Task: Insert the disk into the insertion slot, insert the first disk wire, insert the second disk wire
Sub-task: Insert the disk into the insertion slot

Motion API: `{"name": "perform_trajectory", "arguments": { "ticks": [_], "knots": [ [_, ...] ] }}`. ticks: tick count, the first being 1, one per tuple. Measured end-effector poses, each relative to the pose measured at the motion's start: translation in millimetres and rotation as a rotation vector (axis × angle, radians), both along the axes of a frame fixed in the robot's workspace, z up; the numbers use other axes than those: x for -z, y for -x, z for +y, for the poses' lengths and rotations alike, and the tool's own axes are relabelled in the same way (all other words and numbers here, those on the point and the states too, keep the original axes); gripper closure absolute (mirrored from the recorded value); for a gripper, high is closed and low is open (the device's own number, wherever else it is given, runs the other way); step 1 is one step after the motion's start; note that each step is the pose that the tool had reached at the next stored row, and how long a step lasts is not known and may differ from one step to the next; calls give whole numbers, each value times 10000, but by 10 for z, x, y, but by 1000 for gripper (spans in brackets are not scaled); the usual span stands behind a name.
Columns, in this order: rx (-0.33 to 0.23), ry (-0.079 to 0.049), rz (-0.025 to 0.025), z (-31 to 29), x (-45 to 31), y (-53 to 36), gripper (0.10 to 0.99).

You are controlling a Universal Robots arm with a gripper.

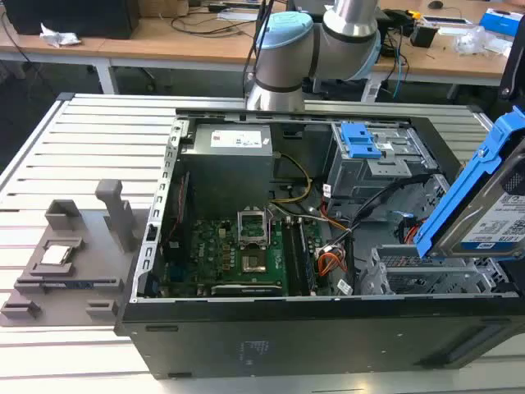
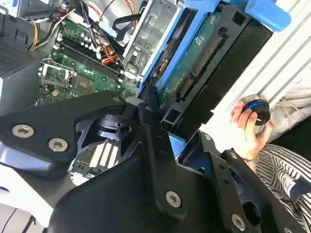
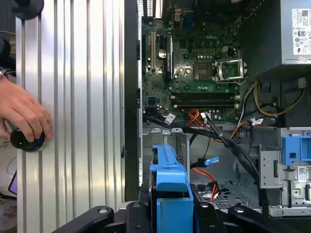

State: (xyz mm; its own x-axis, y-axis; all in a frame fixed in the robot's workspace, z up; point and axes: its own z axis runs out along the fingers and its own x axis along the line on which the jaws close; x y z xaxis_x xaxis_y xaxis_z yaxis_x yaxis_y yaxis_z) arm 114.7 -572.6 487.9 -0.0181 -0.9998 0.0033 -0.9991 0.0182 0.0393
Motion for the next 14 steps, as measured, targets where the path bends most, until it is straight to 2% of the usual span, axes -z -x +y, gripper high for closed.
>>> {"name": "perform_trajectory", "arguments": {
  "ticks": [3,7,14],
  "knots": [
    [0,3,0,0,16,7,722],
    [0,5,0,0,94,10,722],
    [2,10,0,0,161,18,722]
  ]
}}
